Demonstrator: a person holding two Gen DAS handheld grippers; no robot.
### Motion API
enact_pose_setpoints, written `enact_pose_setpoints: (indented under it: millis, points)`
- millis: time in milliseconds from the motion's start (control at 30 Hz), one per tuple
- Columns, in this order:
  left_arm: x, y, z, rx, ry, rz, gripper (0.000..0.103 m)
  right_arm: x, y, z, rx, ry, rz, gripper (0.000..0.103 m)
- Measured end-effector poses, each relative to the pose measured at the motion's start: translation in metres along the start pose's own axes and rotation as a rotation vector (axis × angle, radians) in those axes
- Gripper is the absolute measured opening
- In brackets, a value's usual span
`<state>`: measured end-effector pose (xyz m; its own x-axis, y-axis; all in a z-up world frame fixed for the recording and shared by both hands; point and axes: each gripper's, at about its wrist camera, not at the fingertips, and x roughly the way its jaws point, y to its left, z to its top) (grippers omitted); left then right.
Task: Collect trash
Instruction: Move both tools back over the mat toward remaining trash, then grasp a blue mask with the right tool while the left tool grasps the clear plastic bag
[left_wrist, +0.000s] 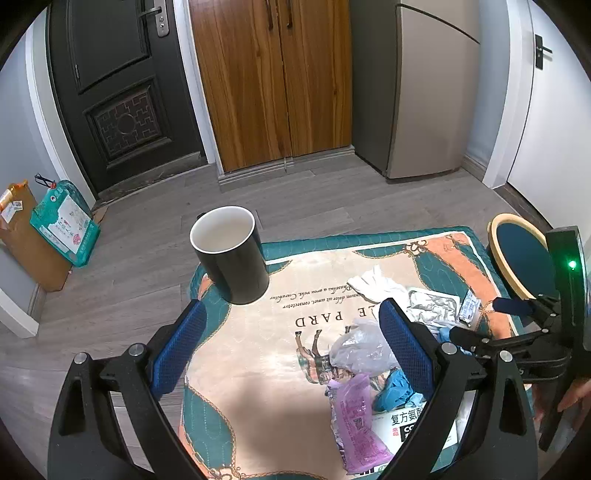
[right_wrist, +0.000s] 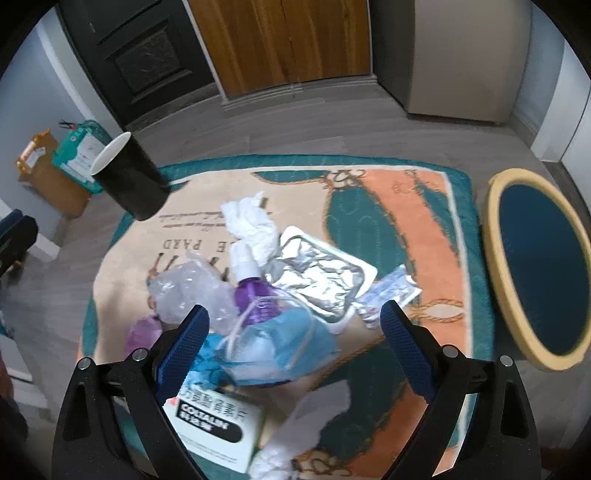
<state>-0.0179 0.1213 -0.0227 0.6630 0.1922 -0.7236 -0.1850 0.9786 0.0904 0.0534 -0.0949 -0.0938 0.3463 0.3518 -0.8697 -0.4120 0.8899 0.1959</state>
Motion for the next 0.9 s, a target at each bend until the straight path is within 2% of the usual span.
enact_pose_setpoints:
  millis: [267,367,433,500,533,600,633,700,900]
  points:
    - [0.015,0.006,-0.005,-0.001,0.034,0.018,0.093,0.017,0.012,-0.004,-0.050,0.013,0.023,0.093]
    - [0.024,0.008,-0.007,0.002,0.056,0.030,0.093,0.023,0.015,-0.004,-0.075,0.031,0.004,0.091]
    - [0.028,0.010,-0.007,-0.003,0.064,0.030,0.093,0.026,0.015,-0.004,-0.080,0.049,-0.010,0.080]
    - [0.032,0.011,-0.008,-0.005,0.072,0.030,0.093,0.030,0.012,-0.007,-0.066,0.091,0.003,0.060]
    - [0.034,0.011,-0.008,-0.006,0.075,0.029,0.093,0.030,0.011,-0.008,-0.061,0.103,0.004,0.055]
    - [0.041,0.009,-0.011,-0.007,0.091,0.017,0.093,0.027,0.006,-0.010,-0.047,0.117,0.020,0.033]
    - [0.044,0.008,-0.012,-0.006,0.098,0.013,0.093,0.024,0.004,-0.010,-0.038,0.111,0.032,0.030]
    - [0.050,0.003,-0.015,0.006,0.114,0.007,0.093,0.017,-0.003,-0.008,-0.017,0.095,0.048,0.017]
    - [0.070,-0.030,-0.024,0.086,0.155,-0.065,0.093,-0.009,-0.034,0.000,0.061,0.031,0.080,0.016]
